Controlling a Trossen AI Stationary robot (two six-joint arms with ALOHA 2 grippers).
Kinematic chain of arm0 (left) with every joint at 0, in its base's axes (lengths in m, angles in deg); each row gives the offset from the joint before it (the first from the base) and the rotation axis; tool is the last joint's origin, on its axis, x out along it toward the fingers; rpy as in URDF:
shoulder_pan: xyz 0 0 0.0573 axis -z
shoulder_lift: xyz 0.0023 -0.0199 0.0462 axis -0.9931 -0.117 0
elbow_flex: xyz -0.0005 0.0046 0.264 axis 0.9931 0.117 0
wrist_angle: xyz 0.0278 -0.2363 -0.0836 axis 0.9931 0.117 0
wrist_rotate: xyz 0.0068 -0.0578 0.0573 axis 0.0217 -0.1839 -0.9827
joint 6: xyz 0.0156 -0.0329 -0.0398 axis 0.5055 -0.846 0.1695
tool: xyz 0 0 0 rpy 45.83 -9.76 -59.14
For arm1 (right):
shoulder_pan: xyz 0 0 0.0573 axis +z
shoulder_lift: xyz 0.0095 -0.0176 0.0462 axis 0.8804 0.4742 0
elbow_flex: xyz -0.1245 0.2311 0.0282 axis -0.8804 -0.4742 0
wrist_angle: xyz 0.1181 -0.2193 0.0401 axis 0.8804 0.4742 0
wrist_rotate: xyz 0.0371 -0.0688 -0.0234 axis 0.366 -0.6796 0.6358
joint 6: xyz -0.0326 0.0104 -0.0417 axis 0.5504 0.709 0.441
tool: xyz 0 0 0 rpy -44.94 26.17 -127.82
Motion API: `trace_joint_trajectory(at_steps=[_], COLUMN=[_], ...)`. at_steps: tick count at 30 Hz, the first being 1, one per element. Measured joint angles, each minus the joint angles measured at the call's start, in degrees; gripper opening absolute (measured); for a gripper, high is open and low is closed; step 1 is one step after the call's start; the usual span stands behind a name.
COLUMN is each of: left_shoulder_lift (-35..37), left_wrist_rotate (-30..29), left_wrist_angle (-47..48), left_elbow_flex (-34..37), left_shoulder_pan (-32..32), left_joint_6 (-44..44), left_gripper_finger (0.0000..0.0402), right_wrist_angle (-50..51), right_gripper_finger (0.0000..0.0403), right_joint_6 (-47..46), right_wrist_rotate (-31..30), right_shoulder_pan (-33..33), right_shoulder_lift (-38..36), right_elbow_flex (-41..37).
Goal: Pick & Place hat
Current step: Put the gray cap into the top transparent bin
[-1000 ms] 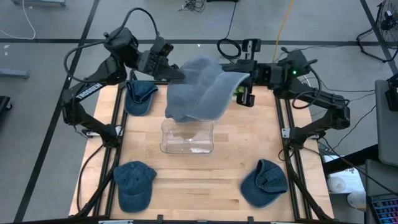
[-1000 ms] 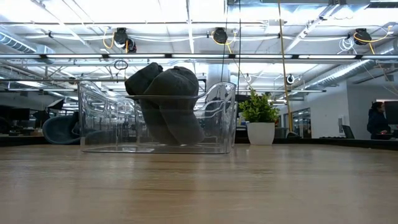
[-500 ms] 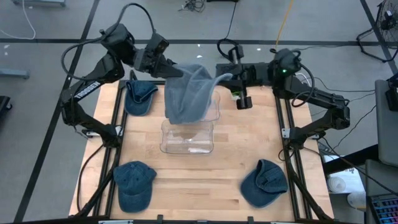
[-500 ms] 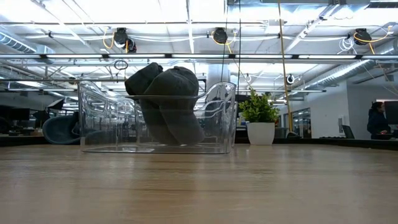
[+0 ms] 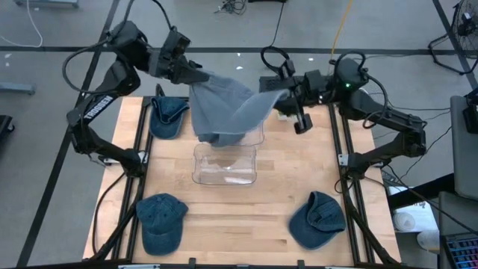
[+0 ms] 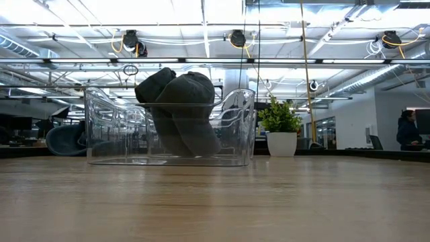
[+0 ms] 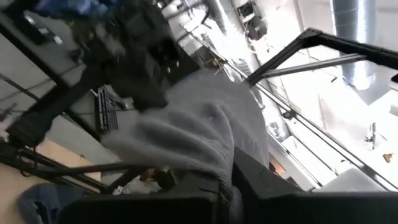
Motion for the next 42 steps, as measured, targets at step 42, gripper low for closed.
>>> trace_joint_trajectory(at_steps=[42], left_shoulder_lift=[17.3], left_wrist_rotate=[-4.4], left_wrist_angle=[56.1], left_elbow_flex=[-0.1], left_shoulder_pan=[-15.0], left_joint_6=[74.9], left_gripper_finger=[0.0011], right_wrist_angle=[15.0], right_gripper_finger=[0.0178], right_joint_6=[-5.0], right_wrist_rotate=[-36.1], right_shoulder_pan=[6.1], right_shoulder_lift=[-2.8], right_elbow_flex=[0.0])
